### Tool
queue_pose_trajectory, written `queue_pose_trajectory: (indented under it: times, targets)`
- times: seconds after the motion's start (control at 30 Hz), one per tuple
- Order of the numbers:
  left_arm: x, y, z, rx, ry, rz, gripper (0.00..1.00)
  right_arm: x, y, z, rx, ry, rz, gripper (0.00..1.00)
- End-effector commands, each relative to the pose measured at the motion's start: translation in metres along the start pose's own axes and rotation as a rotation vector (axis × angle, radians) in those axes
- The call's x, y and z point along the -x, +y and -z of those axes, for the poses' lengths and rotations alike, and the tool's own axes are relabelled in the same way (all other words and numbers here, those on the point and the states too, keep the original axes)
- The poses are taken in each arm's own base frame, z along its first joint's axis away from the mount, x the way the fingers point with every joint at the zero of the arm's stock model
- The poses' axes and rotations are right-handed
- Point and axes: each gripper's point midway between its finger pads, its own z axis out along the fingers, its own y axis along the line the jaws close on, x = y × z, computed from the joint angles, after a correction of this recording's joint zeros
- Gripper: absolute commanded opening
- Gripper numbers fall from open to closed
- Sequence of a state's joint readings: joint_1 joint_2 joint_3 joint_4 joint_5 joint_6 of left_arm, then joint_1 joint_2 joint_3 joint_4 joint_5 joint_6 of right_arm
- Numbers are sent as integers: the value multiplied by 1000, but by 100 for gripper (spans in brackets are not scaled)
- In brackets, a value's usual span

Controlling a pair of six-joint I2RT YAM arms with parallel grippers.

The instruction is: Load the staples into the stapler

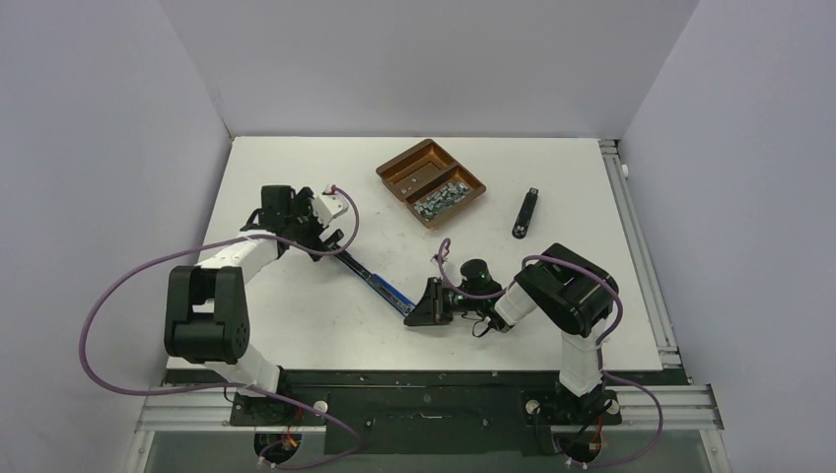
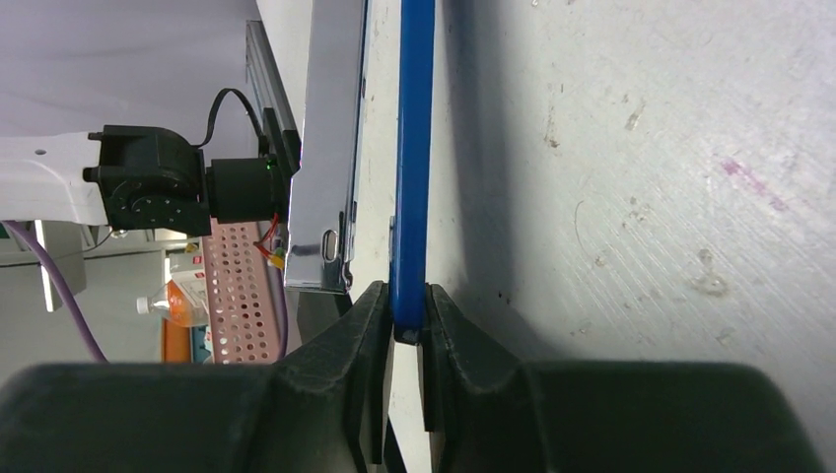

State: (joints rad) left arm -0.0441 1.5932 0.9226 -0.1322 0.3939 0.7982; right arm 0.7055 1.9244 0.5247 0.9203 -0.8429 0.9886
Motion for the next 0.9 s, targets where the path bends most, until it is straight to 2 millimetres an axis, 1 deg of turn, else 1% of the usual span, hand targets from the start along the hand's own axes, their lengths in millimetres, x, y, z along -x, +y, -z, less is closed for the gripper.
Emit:
queue_pose_trajectory:
  times: [0.0, 0.07, 0.1, 0.13, 0.23, 0.4, 0.47, 0.53, 0.57, 0.63, 0.67, 0.77, 0.87]
  targets:
    - [13, 15, -2, 46, -32, 9, 96, 1, 2, 1, 17, -2, 40, 23]
    - [21, 16, 2, 32, -46, 39, 96, 2, 0, 1, -1, -3, 53, 36]
    - [24, 14, 4, 14, -56, 49, 96, 2, 1, 2, -12, -6, 64, 48]
    - [26, 13, 7, 3, -57, 54, 96, 1, -2, 4, -33, -1, 66, 57]
    - [28, 12, 12, 1, -60, 50, 96, 0, -3, 9, -83, 6, 111, 76]
    - [35, 22, 22, 24, -72, 113, 96, 1, -1, 20, -216, 33, 235, 85]
    - [41, 29, 28, 35, -83, 156, 96, 8, 4, 26, -287, 36, 295, 88]
    - [43, 44, 40, 60, -92, 228, 96, 22, 7, 36, -386, 27, 356, 89]
    - [46, 50, 46, 69, -96, 263, 96, 24, 10, 44, -428, 44, 371, 90]
    - [50, 59, 56, 79, -107, 316, 96, 34, 15, 49, -489, 57, 414, 90]
    - [53, 63, 61, 87, -121, 339, 96, 40, 22, 48, -508, 65, 442, 91]
    - [60, 74, 80, 119, -173, 379, 96, 56, 31, 41, -599, 74, 547, 91]
    - [68, 81, 99, 156, -206, 416, 96, 76, 36, 21, -640, 67, 616, 92]
